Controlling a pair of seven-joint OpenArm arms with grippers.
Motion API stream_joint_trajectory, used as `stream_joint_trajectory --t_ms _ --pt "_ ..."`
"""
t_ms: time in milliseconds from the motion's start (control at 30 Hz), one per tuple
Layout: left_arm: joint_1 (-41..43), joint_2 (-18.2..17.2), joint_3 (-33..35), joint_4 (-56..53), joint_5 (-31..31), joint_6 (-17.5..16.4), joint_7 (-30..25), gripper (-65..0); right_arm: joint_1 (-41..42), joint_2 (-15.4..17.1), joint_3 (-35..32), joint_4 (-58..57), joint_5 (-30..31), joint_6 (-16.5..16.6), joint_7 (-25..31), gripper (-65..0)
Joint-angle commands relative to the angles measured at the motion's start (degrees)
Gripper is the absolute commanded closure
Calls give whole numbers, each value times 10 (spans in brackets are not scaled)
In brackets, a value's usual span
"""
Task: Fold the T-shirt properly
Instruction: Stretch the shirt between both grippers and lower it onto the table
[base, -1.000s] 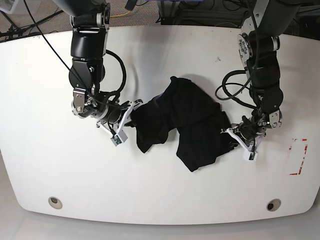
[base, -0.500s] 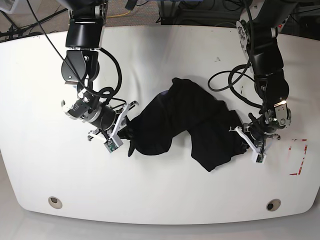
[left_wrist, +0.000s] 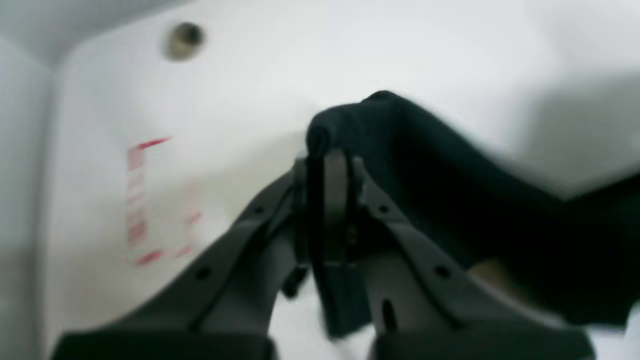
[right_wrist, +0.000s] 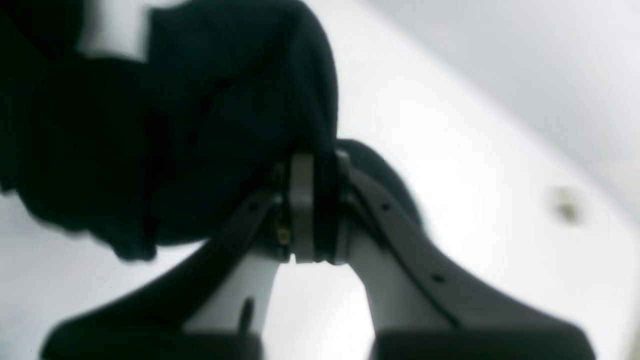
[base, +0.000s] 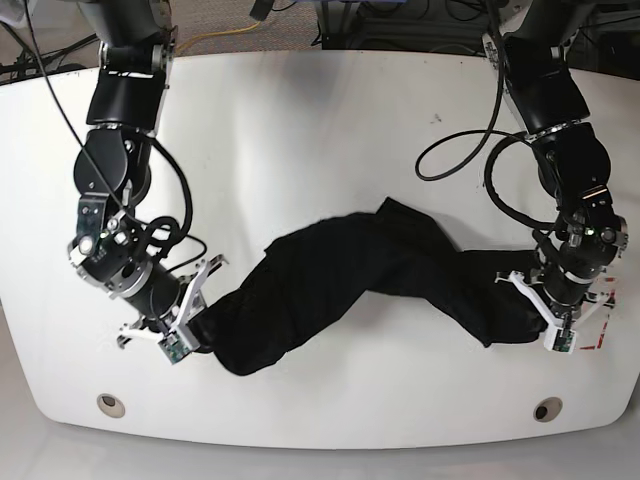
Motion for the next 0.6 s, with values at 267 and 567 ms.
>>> stream_joint_trajectory --t_ms 267,567 --pt "-107 -42 -40 79 -1 2 94 0 176 43 2 9 5 -5 -24 0" --pt "-170 -74 -41 89 -2 1 145 0 259 77 3 -20 8 -5 -24 0"
